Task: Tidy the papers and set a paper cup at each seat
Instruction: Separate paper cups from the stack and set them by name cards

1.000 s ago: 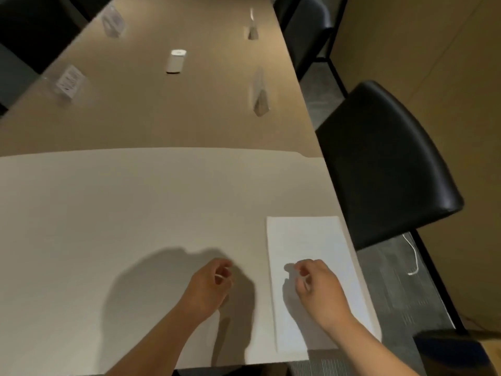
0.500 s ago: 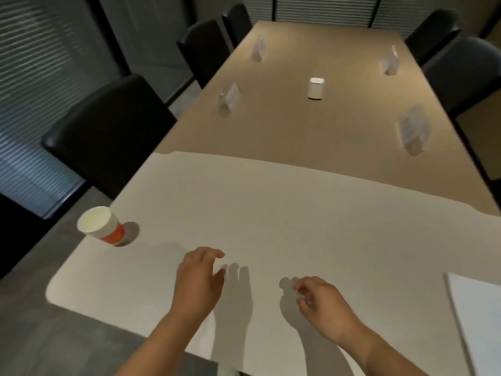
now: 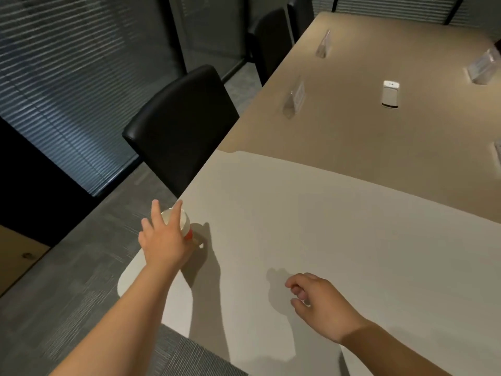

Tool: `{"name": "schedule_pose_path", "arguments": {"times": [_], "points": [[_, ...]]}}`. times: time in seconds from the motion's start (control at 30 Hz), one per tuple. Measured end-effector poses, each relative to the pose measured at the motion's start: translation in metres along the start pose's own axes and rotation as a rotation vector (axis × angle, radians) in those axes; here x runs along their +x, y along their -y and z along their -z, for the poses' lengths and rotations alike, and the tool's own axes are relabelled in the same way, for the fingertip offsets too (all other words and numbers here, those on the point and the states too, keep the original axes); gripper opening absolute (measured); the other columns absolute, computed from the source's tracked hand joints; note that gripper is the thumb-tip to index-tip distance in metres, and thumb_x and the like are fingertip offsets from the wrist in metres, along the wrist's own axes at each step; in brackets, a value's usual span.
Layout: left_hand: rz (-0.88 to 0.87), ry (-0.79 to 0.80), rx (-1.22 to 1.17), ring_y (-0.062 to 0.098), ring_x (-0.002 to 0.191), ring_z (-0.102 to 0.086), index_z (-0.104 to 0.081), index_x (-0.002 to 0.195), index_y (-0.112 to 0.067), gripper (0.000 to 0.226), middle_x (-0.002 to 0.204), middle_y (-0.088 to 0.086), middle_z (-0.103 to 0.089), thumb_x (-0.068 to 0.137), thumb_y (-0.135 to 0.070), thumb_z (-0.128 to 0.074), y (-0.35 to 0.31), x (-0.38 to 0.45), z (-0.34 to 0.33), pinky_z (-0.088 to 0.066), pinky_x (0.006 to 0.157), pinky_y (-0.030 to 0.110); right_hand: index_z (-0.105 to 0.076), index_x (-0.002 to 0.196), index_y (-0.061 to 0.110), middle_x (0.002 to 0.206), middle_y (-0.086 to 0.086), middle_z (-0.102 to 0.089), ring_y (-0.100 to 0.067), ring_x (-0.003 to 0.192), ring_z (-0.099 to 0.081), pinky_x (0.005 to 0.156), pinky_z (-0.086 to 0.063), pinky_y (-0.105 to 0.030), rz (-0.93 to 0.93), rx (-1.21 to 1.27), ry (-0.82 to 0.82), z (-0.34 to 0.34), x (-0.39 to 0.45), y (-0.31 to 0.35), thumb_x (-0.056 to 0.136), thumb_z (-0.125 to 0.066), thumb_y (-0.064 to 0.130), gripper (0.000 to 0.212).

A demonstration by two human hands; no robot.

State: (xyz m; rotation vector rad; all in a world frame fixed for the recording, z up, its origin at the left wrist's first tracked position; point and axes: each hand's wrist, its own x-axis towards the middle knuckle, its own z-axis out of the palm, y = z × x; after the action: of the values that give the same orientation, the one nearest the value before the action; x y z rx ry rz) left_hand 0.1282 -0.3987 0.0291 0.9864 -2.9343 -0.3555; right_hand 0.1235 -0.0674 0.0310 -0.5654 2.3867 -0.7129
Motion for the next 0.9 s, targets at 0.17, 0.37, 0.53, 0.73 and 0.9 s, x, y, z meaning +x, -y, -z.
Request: {"name": "schedule_pose_path", "arguments": {"times": [0.17,0.37,0.53,0.73,0.9], "points": [[0.030,0.133,-0.195,0.051,0.113,-0.052,-0.038,0.139,-0.038,0.067,0.158,0.005,-0.013,0.083,-0.018,-0.069,0.007,0.020,-0.018,-0.051,0.092,0.055,-0.054,0.127,0.028,0.110,0.014,-0.054,-0.005,0.098,-0.055,0.094,-0.047,-0.021,-0.040,-0.019,-0.011,0.003,0.015,0.007,0.094,-0.053,0.024,0.033],[-0.194,0.277,-0.294,0.035,0.102,-0.062,-0.051,0.124,-0.042,0.061,0.137,0.003,-0.036,0.068,-0.035,-0.075,-0.017,-0.004,-0.003,-0.052,0.090,0.046,-0.050,0.130,0.031,0.113,0.012,-0.054,-0.004,0.095,-0.056,0.093,-0.048,-0.024,-0.014,-0.014,-0.052,0.009,0.019,0.010,0.092,-0.057,0.023,0.039],[-0.504,0.571,-0.561,0.009,0.120,-0.053,-0.044,0.132,-0.054,0.080,0.129,-0.014,-0.049,0.060,-0.044,-0.078,-0.068,-0.054,0.020,-0.043,0.106,0.033,-0.024,0.143,0.052,0.145,0.021,-0.029,0.000,0.114,-0.048,0.101,-0.043,-0.020,0.166,0.086,-0.116,0.044,0.000,0.032,0.090,-0.065,0.020,0.074],[-0.610,0.799,-0.807,-0.001,0.101,-0.059,-0.038,0.136,-0.048,0.091,0.122,-0.016,-0.063,0.061,-0.038,-0.090,-0.139,-0.096,0.038,-0.045,0.079,0.011,-0.056,0.128,0.035,0.141,0.016,-0.043,0.000,0.120,-0.047,0.102,-0.041,-0.020,0.192,0.097,-0.266,0.076,-0.067,0.019,0.093,-0.063,0.025,0.037],[-0.589,0.891,-0.965,0.012,0.102,-0.066,-0.059,0.126,-0.038,0.078,0.114,-0.004,-0.071,0.052,-0.044,-0.086,-0.200,-0.143,0.031,-0.054,0.092,0.034,-0.069,0.108,0.021,0.103,0.008,-0.070,-0.003,0.088,-0.061,0.078,-0.045,-0.013,0.062,0.309,-0.460,0.090,-0.140,-0.021,0.094,-0.062,0.017,0.016]]}}
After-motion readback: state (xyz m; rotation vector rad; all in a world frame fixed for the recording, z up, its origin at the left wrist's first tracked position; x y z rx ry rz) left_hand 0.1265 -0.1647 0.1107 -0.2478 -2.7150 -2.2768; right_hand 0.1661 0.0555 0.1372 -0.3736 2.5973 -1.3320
